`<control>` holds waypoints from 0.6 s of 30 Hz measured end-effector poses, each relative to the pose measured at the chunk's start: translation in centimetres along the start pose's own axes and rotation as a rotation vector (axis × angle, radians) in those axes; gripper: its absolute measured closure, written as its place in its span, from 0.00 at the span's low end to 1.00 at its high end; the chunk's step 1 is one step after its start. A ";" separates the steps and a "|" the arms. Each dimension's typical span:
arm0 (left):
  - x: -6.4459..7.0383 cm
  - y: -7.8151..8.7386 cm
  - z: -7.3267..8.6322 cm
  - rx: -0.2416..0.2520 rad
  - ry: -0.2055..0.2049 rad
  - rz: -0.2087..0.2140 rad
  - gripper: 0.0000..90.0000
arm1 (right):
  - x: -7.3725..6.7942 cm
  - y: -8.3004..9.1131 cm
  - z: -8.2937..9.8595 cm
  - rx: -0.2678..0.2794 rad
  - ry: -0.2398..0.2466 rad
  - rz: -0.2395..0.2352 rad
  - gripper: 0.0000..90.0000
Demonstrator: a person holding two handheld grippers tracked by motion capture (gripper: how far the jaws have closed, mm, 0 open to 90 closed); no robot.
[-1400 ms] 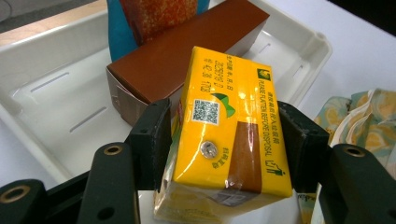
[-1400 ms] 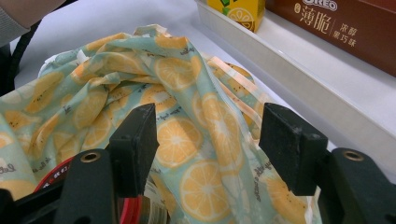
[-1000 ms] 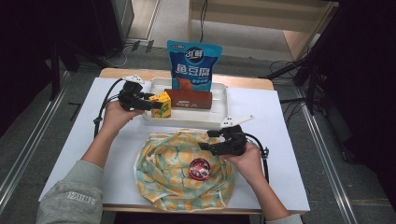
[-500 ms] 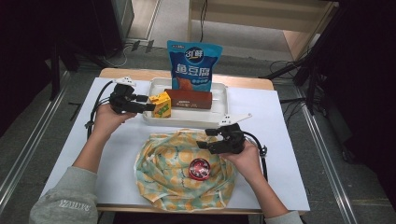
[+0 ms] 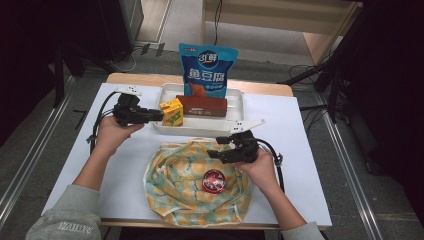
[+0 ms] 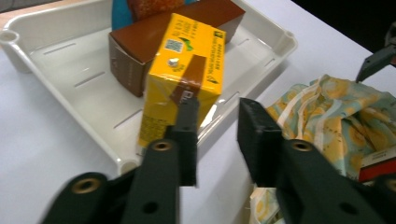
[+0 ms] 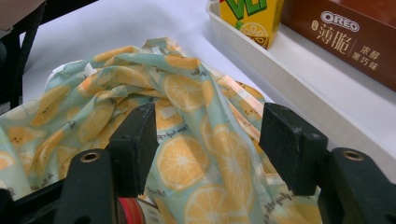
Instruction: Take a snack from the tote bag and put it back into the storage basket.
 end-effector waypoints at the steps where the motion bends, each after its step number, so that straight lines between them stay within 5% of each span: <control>1: 0.1 -0.2 0.0 -0.006 0.003 -0.004 0.88 | 0.0 -0.1 -0.1 0.003 0.007 -0.003 0.42; 4: 0.4 -0.7 0.2 -0.022 -0.004 -0.002 0.99 | -0.1 -0.3 -0.2 0.002 0.011 -0.004 0.42; 18: 0.6 -2.5 0.2 -0.045 0.000 -0.001 1.00 | -0.2 -0.2 -0.1 -0.007 0.014 -0.003 0.42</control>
Point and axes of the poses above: each handheld gripper's, and its own axes: y roughly backward along the jaws, z roughly out of its underside, x roughly to its right, the point moved 2 cm from there along -y, roughly forward along the jaws, and after that the axes turned 8 degrees about z, right-handed, at the moved point
